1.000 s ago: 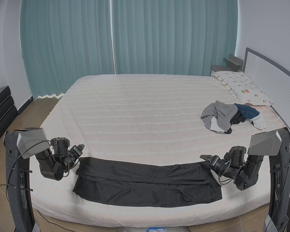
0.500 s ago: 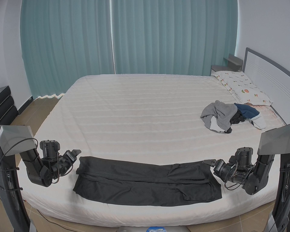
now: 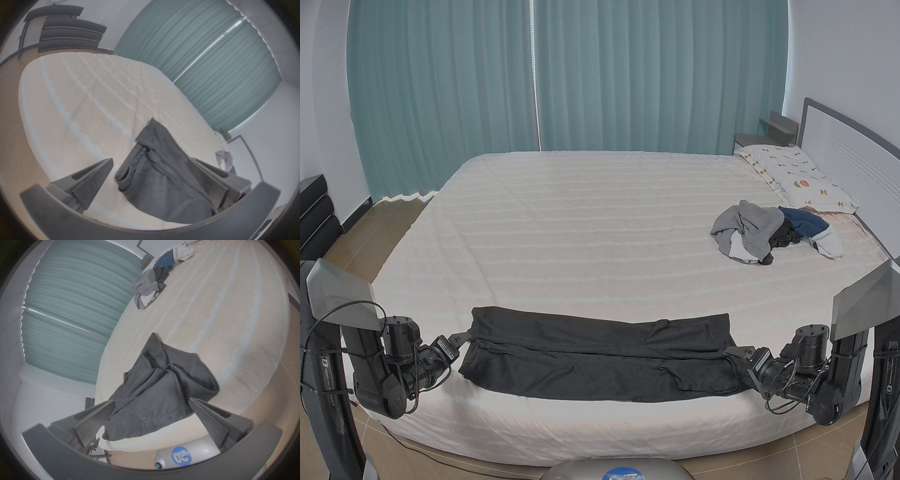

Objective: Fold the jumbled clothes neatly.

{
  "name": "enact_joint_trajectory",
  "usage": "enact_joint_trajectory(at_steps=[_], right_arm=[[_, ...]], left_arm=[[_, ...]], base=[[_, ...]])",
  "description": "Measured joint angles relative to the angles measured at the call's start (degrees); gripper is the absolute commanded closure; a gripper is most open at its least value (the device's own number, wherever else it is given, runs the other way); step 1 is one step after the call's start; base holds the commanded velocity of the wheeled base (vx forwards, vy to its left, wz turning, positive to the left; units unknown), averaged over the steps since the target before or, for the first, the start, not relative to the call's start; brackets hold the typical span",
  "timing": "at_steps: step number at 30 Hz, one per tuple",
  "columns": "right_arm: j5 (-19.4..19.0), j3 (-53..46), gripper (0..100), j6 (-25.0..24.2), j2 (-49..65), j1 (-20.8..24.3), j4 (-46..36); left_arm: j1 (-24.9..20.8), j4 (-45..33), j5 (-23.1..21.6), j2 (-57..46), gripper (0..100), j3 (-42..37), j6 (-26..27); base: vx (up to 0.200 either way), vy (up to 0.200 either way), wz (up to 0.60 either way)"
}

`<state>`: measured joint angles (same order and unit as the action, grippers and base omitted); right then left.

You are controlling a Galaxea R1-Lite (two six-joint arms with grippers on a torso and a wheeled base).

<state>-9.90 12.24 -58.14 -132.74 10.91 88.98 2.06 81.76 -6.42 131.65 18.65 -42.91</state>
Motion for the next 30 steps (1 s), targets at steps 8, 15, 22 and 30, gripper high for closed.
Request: enact_joint_trajectory(at_steps=[8, 15, 22, 30], right_arm=[[0.22, -0.74, 0, -0.44, -1.77, 0.17, 0.02], [0.24, -0.98, 0, -0.43, -2.26, 0.3, 0.0], [0.24, -1.06, 0, -0.4, -2.45, 0.33, 0.02], [0.29, -1.16, 0, -0.35, -2.46, 0.39, 0.0]], left_arm=[[-3.9, 1.83, 6.58, 6.53, 0, 0.61, 4.16], [-5.41, 1.91, 7.33, 8.59, 0, 1.18, 4.24], [-5.56, 1.96, 10.08, 9.25, 100, 0.61, 4.22], [-5.17, 2.07, 13.18, 9.58, 100, -1.4, 4.38]], base=[[0.0, 0.0, 0.0], [0.0, 0.0, 0.0], [0.0, 0.0, 0.0], [0.0, 0.0, 0.0]])
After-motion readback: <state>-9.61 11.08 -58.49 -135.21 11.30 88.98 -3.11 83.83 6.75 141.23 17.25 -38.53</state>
